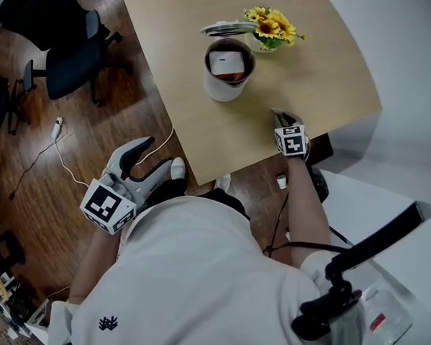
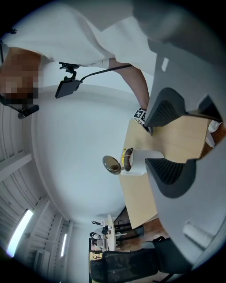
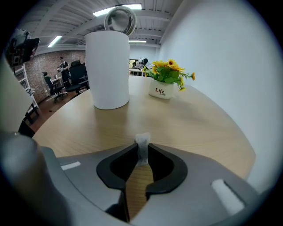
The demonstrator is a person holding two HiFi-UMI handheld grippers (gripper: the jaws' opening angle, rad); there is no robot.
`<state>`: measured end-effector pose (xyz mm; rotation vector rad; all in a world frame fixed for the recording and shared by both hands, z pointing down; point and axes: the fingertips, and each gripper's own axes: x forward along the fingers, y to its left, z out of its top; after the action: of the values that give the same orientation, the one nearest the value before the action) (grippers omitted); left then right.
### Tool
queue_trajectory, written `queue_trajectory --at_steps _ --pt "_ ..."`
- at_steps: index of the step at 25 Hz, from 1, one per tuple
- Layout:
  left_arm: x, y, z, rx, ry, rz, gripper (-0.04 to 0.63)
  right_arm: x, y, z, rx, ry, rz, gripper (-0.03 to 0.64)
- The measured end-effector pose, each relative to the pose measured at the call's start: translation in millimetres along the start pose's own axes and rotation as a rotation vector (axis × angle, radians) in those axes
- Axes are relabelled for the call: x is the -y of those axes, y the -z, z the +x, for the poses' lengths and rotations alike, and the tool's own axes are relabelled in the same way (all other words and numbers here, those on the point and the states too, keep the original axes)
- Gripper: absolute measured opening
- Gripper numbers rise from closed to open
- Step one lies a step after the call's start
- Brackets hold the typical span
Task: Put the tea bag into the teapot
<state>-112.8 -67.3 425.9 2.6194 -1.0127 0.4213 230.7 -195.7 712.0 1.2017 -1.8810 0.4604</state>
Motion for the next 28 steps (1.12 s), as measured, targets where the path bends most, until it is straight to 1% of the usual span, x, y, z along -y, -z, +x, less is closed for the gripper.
queue_trajectory --at_steps 4,10,15,19,24,28 --pt "1 -2 -11 0.015 0.0 0.001 0.204 -7 -18 -26 0.022 0.006 0.002 0.069" --pt "2 -4 -10 0.056 0.014 -0.01 0.204 -4 -68 -72 0.1 0.014 -0.018 0.069" --pt "0 -3 -13 0.078 0.023 -0.009 0.204 -13 -136 -118 0.199 0.006 -0.074 0.069" --pt "0 -7 -14 0.096 0.029 -0.013 0.204 -32 -191 -142 0.275 -0.025 -0.141 0.069" --pt "-8 -6 -20 0.111 0.009 -0.012 0.204 -58 -243 -142 0.327 -0.073 -0.22 0.069" --pt "-19 -4 -29 0.117 -0.028 -0.012 0.204 -75 -269 -125 0.337 -0.108 -0.262 0.069"
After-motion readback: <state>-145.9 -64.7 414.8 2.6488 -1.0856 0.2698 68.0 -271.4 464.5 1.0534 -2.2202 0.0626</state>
